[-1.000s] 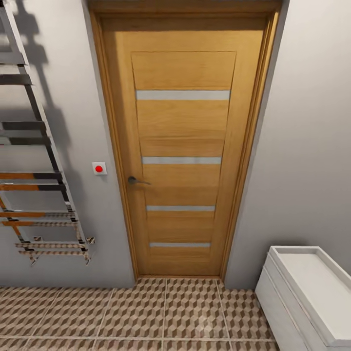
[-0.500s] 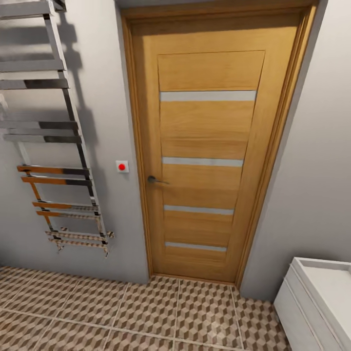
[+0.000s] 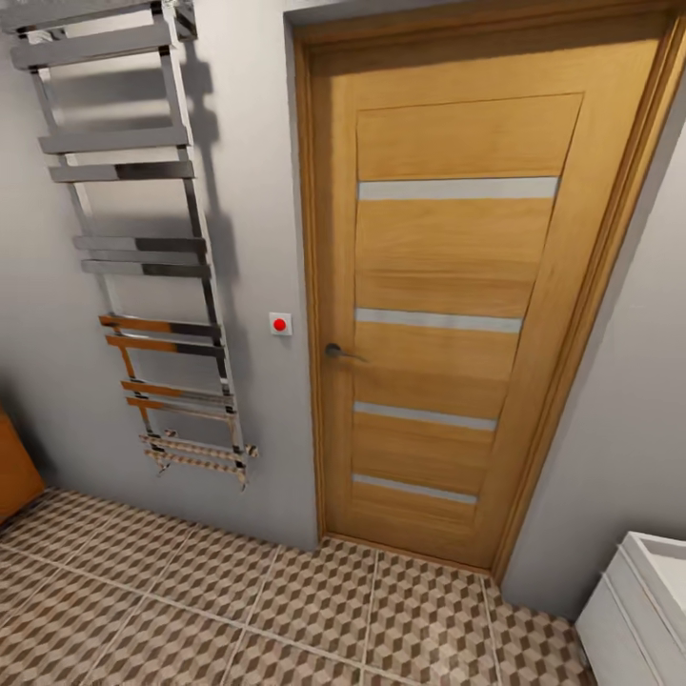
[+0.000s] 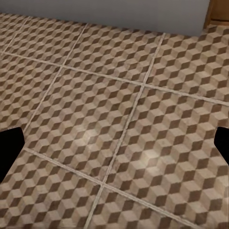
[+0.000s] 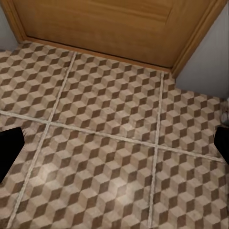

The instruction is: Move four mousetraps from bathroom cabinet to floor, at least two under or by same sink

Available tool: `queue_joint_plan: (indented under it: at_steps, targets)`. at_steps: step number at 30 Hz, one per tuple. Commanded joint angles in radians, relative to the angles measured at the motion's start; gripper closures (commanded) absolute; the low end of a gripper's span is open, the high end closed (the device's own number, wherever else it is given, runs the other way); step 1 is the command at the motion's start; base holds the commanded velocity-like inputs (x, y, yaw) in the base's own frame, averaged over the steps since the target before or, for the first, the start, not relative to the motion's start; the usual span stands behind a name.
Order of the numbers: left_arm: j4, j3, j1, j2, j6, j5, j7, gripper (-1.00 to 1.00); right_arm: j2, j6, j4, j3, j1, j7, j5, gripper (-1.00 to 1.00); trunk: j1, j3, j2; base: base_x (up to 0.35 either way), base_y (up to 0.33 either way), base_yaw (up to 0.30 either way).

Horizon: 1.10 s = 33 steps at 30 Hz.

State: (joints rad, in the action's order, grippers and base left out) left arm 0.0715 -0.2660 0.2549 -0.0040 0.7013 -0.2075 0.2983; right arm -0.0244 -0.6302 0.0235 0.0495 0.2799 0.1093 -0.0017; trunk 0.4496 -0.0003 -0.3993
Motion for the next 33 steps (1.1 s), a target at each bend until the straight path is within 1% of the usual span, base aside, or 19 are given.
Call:
queue_joint_plan:
  at_steps: [1, 33]
  targets:
    - [0.004, -0.009, 0.001, -0.001, 0.004, -0.006, 0.002, -1.0, 0.0, -0.002, -0.001, 0.006, 0.001, 0.006, 0.0, -1.0, 0.0, 0.0, -0.001, 0.0, 0.0, 0.255]
    - [0.004, -0.009, 0.001, -0.002, 0.004, -0.006, 0.002, -1.0, 0.0, -0.002, -0.001, 0.006, 0.001, 0.006, 0.0, -1.0, 0.0, 0.01, -0.001, 0.0, 0.0, 0.261]
